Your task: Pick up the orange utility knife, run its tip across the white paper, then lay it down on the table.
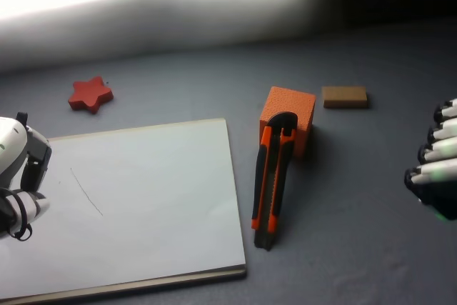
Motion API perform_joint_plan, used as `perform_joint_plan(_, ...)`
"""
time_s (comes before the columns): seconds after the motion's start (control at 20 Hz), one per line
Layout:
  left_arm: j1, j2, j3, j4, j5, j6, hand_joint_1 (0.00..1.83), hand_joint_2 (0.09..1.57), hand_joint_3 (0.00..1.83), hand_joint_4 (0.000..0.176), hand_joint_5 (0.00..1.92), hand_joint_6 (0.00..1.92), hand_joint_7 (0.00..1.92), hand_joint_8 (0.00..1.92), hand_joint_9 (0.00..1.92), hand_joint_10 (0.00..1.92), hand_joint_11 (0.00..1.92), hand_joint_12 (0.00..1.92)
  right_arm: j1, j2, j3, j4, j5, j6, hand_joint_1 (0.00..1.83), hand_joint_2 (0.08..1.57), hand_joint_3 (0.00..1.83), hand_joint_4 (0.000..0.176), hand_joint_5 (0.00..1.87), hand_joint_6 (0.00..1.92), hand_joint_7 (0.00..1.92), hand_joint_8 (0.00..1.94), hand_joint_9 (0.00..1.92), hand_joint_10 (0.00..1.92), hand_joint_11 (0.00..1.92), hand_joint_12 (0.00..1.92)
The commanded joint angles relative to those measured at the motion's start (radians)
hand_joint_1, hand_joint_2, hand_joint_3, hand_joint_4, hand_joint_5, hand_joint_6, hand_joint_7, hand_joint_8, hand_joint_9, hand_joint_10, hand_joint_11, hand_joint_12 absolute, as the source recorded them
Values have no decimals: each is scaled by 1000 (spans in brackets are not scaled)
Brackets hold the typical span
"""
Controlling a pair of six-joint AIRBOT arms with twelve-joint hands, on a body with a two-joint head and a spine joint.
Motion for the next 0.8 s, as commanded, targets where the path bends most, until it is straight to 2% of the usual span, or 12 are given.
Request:
perform_joint_plan(0.0,-12,3,0,54,-61,10,271,1123,252,0,0,14,19,31,3,26,0,63,5,2,0,33,101,-6,311,1021,246,0,0,9,22,35,2,37,0,30)
perform_joint_plan(0.1,-12,3,-1,38,-69,30,247,1230,48,0,0,0,28,2,5,4,0,2,3,1,0,33,101,-9,313,1111,57,0,0,0,31,3,15,9,0,0)
perform_joint_plan(0.15,-12,4,0,32,-72,36,174,1248,26,0,0,0,33,2,11,4,14,8,2,1,0,33,102,-10,351,1117,33,0,0,0,37,2,26,11,0,0)
perform_joint_plan(0.25,-12,6,1,32,-73,36,194,1240,13,0,0,0,84,15,69,23,20,19,-1,1,0,33,105,-10,407,1111,23,0,0,0,43,3,28,10,0,0)
perform_joint_plan(0.35,-20,5,2,32,-73,35,201,1240,11,0,0,0,58,2,46,10,3,16,-2,0,0,33,105,-10,447,1101,15,0,0,0,30,0,16,4,0,0)
perform_joint_plan(0.5,-34,4,7,32,-73,32,179,1244,4,0,2,0,80,2,69,8,2,65,10,-34,18,32,118,-10,661,1066,0,0,0,0,2,0,2,0,0,0)
perform_joint_plan(0.55,-36,4,9,28,-73,32,190,1246,3,0,0,0,61,2,56,3,0,20,28,-55,33,16,116,-11,759,1050,0,0,0,0,0,0,0,0,0,0)
perform_joint_plan(0.75,-31,7,19,19,-38,28,181,1250,1,0,0,0,62,0,55,2,1,56,123,-148,110,-112,50,-15,1092,1052,0,0,0,0,0,0,0,0,0,0)
